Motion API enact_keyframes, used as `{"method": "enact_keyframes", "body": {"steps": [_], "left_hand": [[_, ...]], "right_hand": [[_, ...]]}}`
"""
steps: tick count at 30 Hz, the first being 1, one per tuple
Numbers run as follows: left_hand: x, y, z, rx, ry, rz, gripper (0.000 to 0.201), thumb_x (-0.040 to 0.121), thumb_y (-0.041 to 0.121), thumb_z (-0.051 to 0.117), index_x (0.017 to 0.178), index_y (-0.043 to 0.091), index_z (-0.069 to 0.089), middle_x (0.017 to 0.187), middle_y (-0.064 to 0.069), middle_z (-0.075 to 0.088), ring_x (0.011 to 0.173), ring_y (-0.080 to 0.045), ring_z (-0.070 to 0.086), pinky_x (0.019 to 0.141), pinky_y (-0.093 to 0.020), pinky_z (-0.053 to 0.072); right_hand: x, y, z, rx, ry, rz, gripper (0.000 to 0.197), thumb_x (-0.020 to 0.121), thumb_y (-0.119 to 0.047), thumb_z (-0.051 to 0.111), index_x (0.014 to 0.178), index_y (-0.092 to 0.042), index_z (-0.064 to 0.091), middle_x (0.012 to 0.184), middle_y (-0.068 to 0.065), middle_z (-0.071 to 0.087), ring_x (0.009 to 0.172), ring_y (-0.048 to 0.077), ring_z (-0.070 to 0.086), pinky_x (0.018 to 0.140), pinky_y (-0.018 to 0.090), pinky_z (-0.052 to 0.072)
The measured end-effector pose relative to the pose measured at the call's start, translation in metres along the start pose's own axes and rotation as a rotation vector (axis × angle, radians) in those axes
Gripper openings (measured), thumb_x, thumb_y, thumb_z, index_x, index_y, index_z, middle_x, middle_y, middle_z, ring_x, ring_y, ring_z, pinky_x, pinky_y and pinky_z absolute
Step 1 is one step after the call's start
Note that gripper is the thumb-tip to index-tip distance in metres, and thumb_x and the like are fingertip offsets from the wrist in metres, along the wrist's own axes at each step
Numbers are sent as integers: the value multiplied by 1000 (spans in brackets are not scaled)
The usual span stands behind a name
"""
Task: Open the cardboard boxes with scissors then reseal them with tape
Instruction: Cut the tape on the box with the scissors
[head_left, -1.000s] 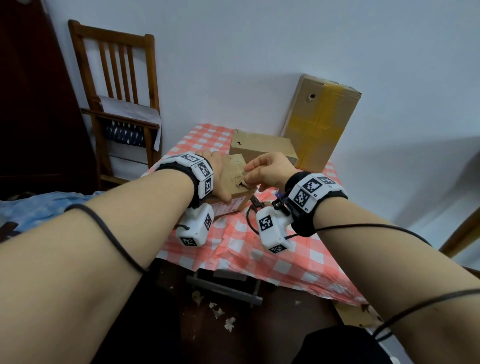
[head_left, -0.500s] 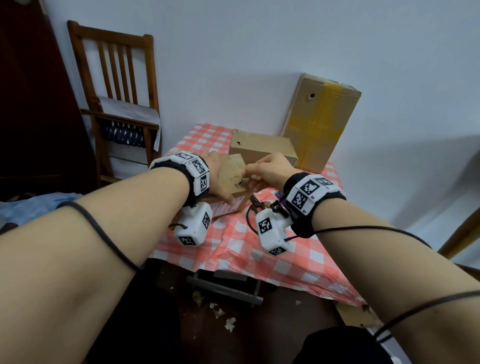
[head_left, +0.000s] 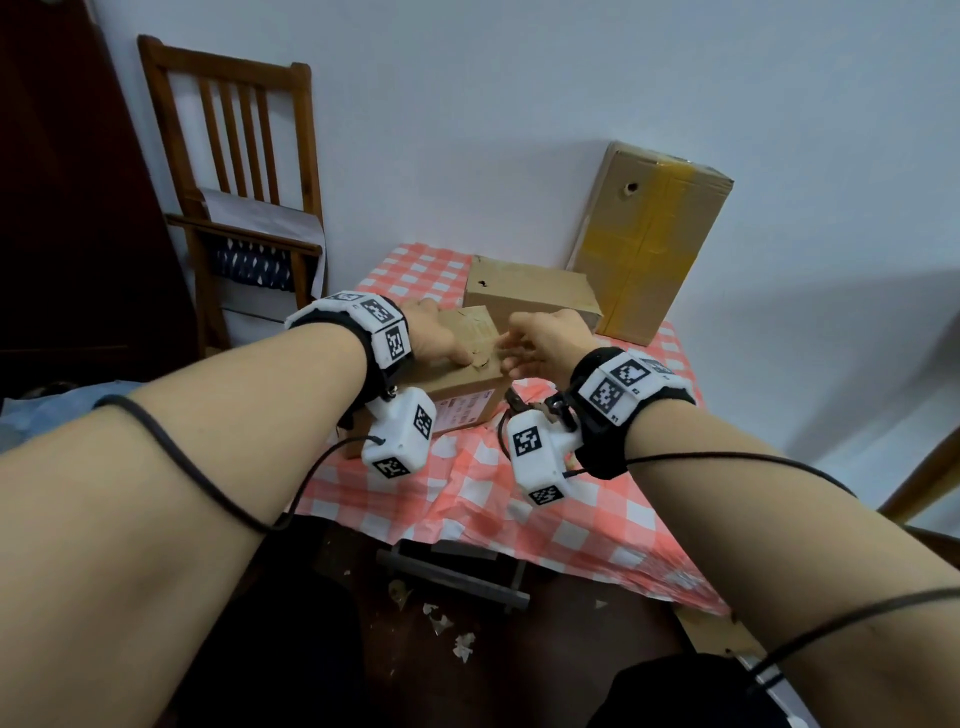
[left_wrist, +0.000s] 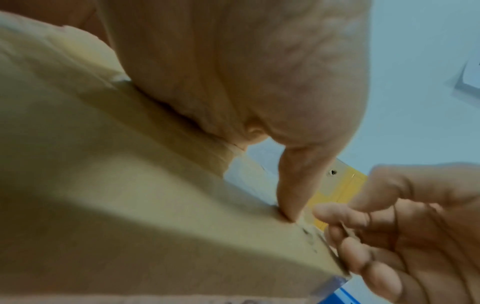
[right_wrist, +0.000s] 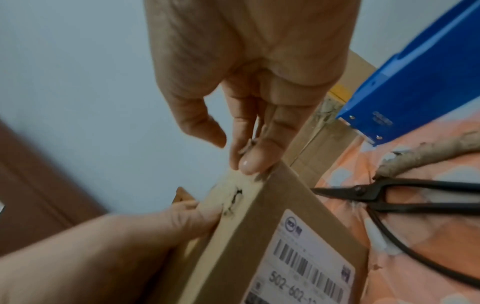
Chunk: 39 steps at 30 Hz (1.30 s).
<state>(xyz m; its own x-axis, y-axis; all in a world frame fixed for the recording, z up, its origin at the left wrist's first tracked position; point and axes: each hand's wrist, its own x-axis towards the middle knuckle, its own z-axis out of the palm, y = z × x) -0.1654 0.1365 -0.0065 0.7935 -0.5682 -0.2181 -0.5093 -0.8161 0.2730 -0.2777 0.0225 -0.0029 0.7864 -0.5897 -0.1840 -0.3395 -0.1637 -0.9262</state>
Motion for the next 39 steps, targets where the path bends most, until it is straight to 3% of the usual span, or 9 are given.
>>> {"method": "enact_keyframes", "body": {"steps": [4, 8, 13, 17, 20, 25, 27, 31, 39], "left_hand": [[5, -1, 2, -8, -3, -8, 95, 76, 64, 64, 147, 14, 27, 146, -11, 39, 130, -30, 39, 105, -41, 35], [2, -1, 2, 7, 15, -11, 96, 74, 68, 62, 146, 14, 28, 144, -11, 41, 129, -31, 41, 103, -40, 35], [-1, 1, 1, 21, 21, 1, 99, 69, 72, 64, 144, 15, 33, 139, -10, 45, 125, -30, 44, 104, -42, 38], [-2, 3, 1, -2, 13, -2, 104, 64, 75, 65, 143, 16, 34, 137, -10, 46, 122, -30, 46, 103, -44, 40], [-2, 2, 1, -7, 17, -20, 95, 72, 70, 63, 142, 14, 33, 137, -11, 46, 123, -30, 45, 101, -41, 40], [1, 3, 2, -62, 32, -47, 67, 90, 44, 58, 143, 12, 33, 140, -12, 43, 126, -29, 43, 98, -37, 37], [1, 5, 2, -76, 39, -49, 64, 93, 39, 56, 144, 10, 31, 142, -13, 42, 128, -30, 42, 98, -36, 36], [3, 5, 3, -87, 34, -43, 63, 94, 37, 54, 145, 10, 30, 144, -14, 40, 130, -30, 40, 100, -36, 35], [5, 3, 2, -94, 36, -28, 61, 93, 37, 55, 143, 10, 33, 139, -14, 44, 126, -30, 43, 97, -36, 36]], "right_hand": [[0, 6, -9, 109, -10, -52, 9, 83, 11, 61, 83, 3, 64, 70, 16, 63, 53, 17, 62, 50, 21, 54], [2, 8, -12, 70, -28, -99, 27, 73, 8, 74, 97, -3, 69, 86, 14, 71, 67, 19, 68, 66, 25, 58], [0, 3, -10, 101, -37, -79, 27, 72, 15, 71, 96, 5, 65, 76, 18, 68, 56, 19, 63, 54, 20, 56], [2, 4, -10, 66, -42, -85, 16, 76, 13, 69, 86, 1, 65, 73, 16, 67, 51, 15, 64, 56, 22, 56], [3, 5, -8, -30, -34, -133, 18, 72, 6, 76, 85, -5, 69, 77, 12, 69, 64, 17, 64, 67, 25, 56], [4, 2, -5, -20, -44, -135, 21, 69, 9, 77, 84, -3, 67, 72, 12, 68, 55, 16, 64, 55, 20, 56], [6, 1, -3, -22, -59, -137, 20, 70, 10, 75, 82, -3, 67, 72, 12, 68, 56, 16, 65, 56, 21, 56], [8, -1, -3, -78, -77, -155, 18, 73, 7, 74, 78, -9, 69, 82, 13, 70, 72, 21, 67, 77, 31, 59], [9, -1, 2, -119, -65, -202, 18, 72, 6, 76, 79, -9, 70, 89, 18, 71, 82, 25, 70, 80, 34, 58]]}}
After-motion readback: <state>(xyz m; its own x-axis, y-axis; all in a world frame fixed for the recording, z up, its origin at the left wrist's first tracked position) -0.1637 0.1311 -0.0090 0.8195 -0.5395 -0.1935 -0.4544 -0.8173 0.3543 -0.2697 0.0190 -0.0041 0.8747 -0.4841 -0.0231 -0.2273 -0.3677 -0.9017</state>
